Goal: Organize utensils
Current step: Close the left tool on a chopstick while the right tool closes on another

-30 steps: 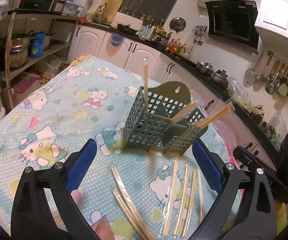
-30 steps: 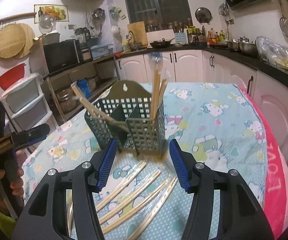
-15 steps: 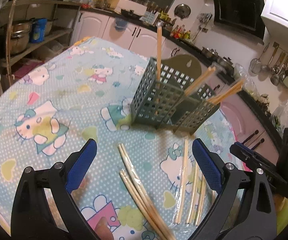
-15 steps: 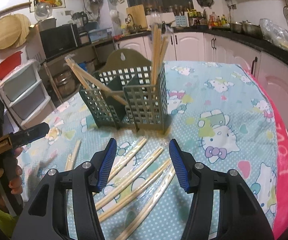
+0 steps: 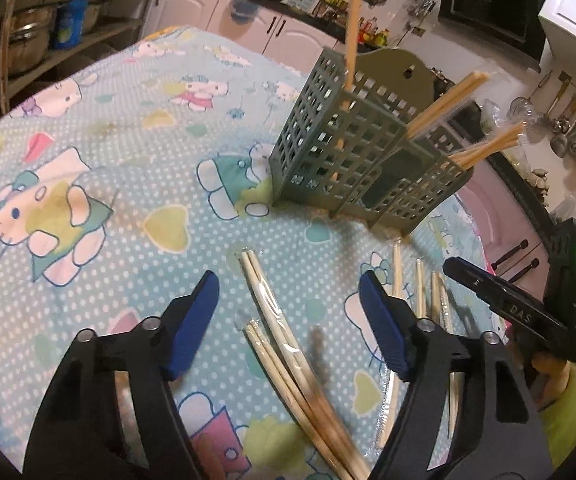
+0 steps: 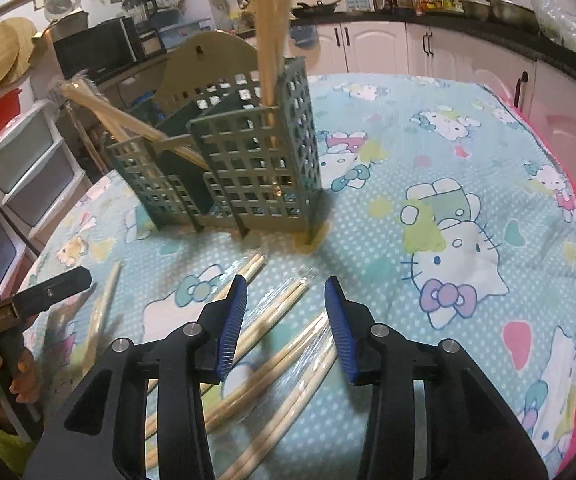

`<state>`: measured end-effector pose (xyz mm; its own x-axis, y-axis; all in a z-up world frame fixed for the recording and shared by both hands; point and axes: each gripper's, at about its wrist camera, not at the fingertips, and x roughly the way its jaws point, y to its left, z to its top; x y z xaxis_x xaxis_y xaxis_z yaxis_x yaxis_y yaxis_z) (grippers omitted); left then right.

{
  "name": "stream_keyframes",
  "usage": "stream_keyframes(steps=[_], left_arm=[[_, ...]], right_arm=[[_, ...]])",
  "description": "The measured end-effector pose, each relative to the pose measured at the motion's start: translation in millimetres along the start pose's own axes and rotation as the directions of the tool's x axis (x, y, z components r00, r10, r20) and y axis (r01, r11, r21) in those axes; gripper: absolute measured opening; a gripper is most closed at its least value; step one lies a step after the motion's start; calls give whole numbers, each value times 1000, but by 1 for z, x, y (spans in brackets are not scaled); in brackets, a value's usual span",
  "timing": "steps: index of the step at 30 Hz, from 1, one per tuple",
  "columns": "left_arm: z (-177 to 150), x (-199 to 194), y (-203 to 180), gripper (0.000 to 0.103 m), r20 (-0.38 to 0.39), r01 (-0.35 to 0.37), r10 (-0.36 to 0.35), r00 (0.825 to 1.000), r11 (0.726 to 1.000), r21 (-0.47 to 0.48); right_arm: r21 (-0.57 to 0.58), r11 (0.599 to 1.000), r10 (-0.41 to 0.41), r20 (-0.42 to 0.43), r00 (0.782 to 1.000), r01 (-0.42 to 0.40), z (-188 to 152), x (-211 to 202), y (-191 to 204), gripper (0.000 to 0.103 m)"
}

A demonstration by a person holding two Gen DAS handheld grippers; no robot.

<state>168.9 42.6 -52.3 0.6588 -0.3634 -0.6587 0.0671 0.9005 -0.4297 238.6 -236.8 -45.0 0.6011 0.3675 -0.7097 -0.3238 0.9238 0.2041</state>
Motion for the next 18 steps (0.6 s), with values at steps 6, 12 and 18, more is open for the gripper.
stream_keyframes(steps=[6,12,18], left_arm=[[5,14,7,56,-42,10,-11,999,1000,-26],[11,24,4,56,-55,0,-1,998,1000,-15],[17,37,-1,48,-57,-35,35,998,999,1]], right_arm=[[0,1000,-17,-29,999,17,7,21,-8,36],[23,1000,-9,-55,998,10,11,38,-16,32],[39,999,3,-61,998,-1,13,44,-20,24]])
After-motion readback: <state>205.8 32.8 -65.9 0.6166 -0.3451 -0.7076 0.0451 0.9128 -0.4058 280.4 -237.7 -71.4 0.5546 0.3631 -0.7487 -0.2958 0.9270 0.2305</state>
